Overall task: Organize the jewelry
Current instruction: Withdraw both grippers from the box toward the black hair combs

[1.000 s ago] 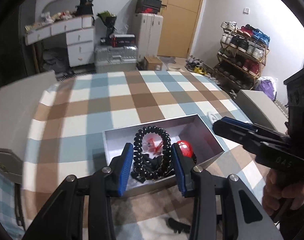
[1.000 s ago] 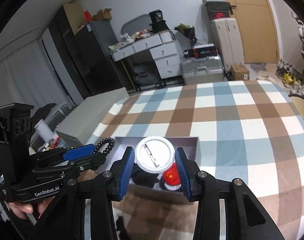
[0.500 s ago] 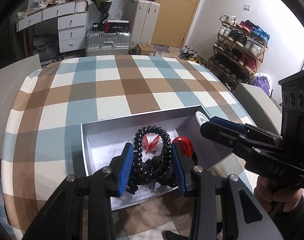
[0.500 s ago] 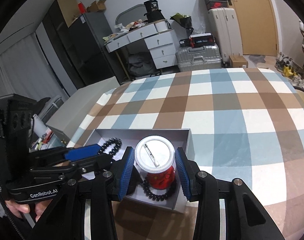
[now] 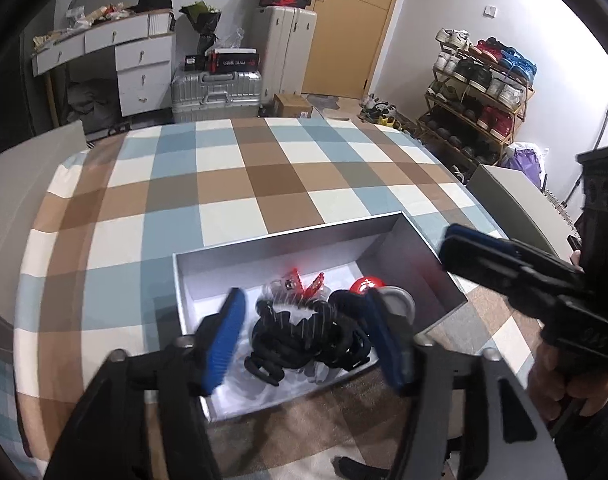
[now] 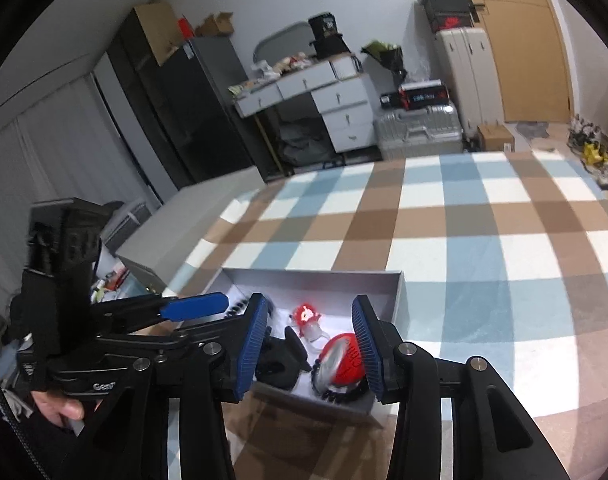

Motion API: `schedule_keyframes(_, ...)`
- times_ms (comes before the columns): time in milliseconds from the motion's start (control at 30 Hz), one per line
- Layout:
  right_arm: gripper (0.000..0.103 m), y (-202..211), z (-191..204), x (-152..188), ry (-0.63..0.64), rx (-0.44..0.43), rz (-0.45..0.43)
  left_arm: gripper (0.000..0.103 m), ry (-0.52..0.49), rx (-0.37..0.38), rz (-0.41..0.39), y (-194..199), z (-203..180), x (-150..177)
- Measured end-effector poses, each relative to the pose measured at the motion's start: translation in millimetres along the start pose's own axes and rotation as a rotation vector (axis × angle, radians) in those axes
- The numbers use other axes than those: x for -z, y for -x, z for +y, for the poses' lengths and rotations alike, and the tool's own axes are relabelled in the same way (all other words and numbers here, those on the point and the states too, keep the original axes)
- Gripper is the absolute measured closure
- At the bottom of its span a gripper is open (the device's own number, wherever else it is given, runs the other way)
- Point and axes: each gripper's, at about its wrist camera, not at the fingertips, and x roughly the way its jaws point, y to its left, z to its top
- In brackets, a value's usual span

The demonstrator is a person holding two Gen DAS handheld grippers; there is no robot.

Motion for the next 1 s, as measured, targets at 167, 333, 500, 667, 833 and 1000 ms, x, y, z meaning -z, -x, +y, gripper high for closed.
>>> schedule_keyframes(167,0.054,26,4,5,0.011,0.031,-0.032,0.033,0.024,-0.015,-0.007,9,-1,3)
schedule_keyframes(333,0.045,52,8,12,0.014,0.051,-0.065,0.033,0.021,-0.038,-0.027,22,-7,8)
schedule_keyframes(500,0.038,71,15,17,0.018,0.056,-0.095,0.032,-0.005,-0.091,-0.067,37,-18,14)
schedule_keyframes(667,0.015,93,26,23,0.020,0.072,-0.139,0.022,-0.024,-0.110,-0.122,53,-25,23)
schedule_keyframes(833,0.012,111,34,31,0.032,0.082,-0.170,0.009,-0.038,-0.166,-0.178,67,-34,32)
schedule_keyframes(1000,0.007,129,40,44,0.042,0.091,-0.207,0.001,-0.055,-0.201,-0.195,73,-41,43)
